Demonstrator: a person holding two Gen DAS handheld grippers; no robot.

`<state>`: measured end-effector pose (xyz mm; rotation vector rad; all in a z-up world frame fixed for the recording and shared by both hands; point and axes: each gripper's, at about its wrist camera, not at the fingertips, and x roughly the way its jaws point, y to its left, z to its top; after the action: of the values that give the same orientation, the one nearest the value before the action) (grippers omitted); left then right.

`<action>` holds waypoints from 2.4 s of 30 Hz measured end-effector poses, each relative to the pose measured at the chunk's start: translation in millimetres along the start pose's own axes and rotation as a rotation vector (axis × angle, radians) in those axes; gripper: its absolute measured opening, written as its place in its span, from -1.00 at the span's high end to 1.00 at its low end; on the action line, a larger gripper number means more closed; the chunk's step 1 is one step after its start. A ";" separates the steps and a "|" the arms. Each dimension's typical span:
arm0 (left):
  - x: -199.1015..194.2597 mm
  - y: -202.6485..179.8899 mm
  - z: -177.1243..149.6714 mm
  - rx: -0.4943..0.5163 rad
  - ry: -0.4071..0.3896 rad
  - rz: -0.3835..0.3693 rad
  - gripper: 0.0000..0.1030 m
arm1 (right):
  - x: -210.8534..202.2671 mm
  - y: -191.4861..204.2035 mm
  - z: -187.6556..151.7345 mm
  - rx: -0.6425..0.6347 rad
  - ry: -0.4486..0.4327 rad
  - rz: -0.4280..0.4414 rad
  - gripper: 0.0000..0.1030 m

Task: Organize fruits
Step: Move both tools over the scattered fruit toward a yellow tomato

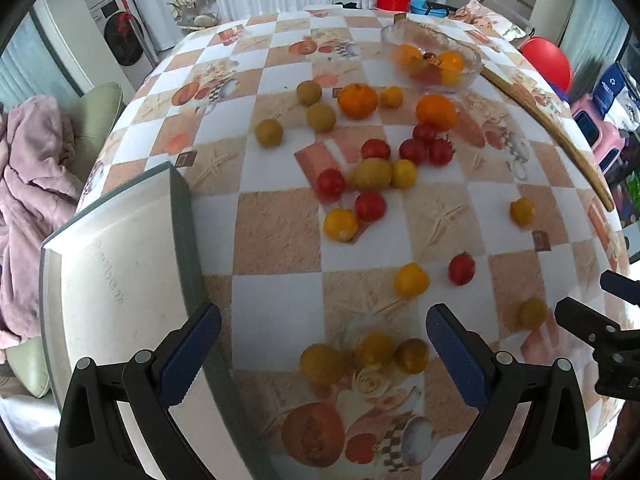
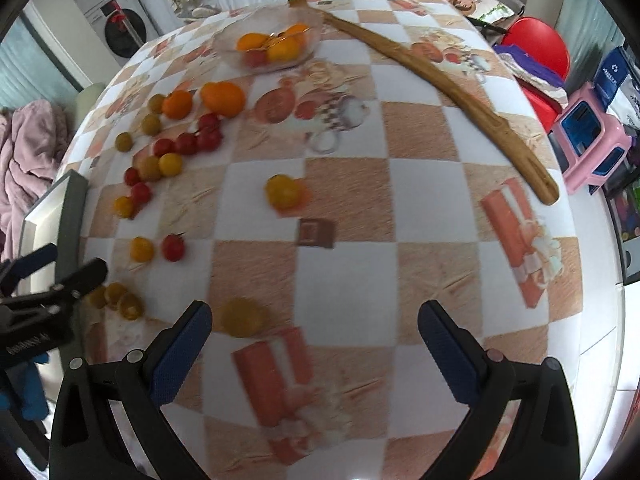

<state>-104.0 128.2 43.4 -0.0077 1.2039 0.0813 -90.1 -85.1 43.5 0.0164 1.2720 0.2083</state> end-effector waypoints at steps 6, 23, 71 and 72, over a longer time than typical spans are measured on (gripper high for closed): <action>6.6 1.9 -0.3 0.007 0.022 -0.002 -1.00 | 0.2 11.2 -4.3 0.003 0.030 0.001 -1.00; 13.6 6.2 23.1 -0.017 0.019 -0.006 -1.00 | -0.4 14.1 -0.1 0.025 0.033 -0.009 -1.00; 52.2 -3.1 48.4 0.001 0.011 0.000 -0.98 | 41.3 2.3 66.6 0.015 0.024 -0.026 -0.93; 53.0 -4.3 48.6 0.005 0.010 0.001 -0.91 | 44.4 3.0 68.1 0.010 0.027 -0.027 -0.91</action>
<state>-39.6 129.5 11.3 -0.0033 1.2144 0.0790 -13.6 -67.9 22.1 0.0050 1.2998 0.1797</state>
